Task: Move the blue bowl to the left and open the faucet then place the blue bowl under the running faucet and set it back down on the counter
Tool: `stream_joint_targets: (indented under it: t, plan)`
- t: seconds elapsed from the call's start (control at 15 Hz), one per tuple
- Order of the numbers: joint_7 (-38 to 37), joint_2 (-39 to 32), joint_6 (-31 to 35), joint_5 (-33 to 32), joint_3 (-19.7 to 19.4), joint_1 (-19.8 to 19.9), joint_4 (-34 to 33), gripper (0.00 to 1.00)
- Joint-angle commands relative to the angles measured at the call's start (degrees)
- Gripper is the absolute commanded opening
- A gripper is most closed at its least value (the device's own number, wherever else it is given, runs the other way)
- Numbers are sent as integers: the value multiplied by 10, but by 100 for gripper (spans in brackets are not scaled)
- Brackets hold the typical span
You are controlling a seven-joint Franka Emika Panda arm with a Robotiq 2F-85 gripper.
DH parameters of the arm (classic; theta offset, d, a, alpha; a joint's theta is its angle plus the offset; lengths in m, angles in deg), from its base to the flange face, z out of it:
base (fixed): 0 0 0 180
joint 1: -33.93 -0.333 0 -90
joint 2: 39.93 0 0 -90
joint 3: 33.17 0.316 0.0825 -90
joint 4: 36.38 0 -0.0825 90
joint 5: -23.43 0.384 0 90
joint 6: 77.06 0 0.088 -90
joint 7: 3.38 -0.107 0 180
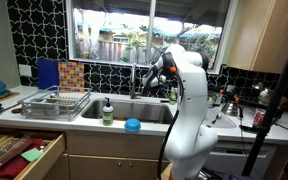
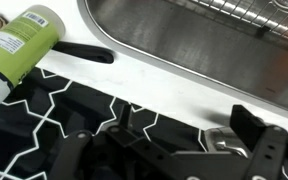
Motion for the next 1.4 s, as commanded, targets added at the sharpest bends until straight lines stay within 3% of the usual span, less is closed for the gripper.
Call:
stream_joint_targets:
  t: [0.0,0.53,1.13,1.33]
  plan:
    - [-16,-72,-2,-1,-14,-4,-86,100]
    - [-59,-140,-28,62,3,-3,-195,100]
    - [-46,-155,-40,125,30,6,-218,100]
    - [-63,-169,-20,114,16,-2,-225,100]
